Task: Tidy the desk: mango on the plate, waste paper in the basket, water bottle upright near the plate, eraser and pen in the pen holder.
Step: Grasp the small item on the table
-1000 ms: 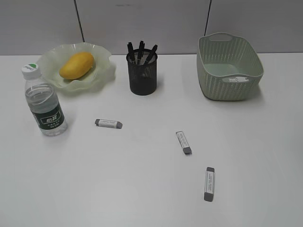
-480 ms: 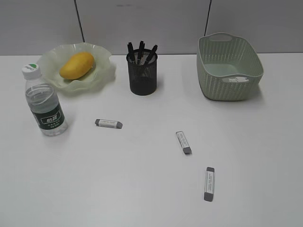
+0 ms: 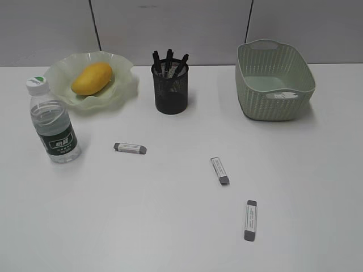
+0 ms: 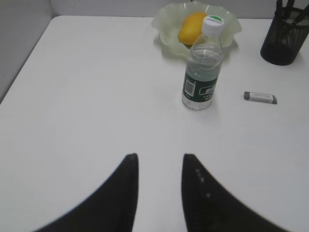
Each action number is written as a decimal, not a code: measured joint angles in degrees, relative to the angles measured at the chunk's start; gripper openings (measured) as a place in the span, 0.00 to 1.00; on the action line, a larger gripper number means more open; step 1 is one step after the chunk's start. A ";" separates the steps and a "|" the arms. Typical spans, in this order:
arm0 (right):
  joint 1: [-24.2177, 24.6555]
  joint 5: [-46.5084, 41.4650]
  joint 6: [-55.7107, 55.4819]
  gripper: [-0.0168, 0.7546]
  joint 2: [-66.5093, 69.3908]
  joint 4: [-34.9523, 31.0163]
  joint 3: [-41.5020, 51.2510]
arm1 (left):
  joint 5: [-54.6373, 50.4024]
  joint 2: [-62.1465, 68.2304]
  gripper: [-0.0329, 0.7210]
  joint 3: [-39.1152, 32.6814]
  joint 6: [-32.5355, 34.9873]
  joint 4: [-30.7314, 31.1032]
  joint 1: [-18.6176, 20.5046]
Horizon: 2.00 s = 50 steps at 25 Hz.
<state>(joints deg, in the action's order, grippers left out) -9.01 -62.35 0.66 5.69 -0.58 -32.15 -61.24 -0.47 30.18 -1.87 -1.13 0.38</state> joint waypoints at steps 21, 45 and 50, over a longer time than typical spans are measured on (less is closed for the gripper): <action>1.40 2.10 0.00 0.50 -6.19 0.00 3.24 | 0.00 0.00 0.36 0.00 0.00 -0.05 0.00; 6.35 2.48 0.00 0.50 -6.19 -0.21 3.24 | 0.00 0.00 0.36 0.00 0.00 -0.05 0.00; 6.35 2.52 1.10 0.51 -6.19 -6.85 3.28 | 0.00 0.00 0.36 0.00 0.00 -0.05 0.00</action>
<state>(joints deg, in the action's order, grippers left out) -2.65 -59.83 1.77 -0.51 -7.43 -28.88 -61.24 -0.47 30.18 -1.87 -1.18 0.38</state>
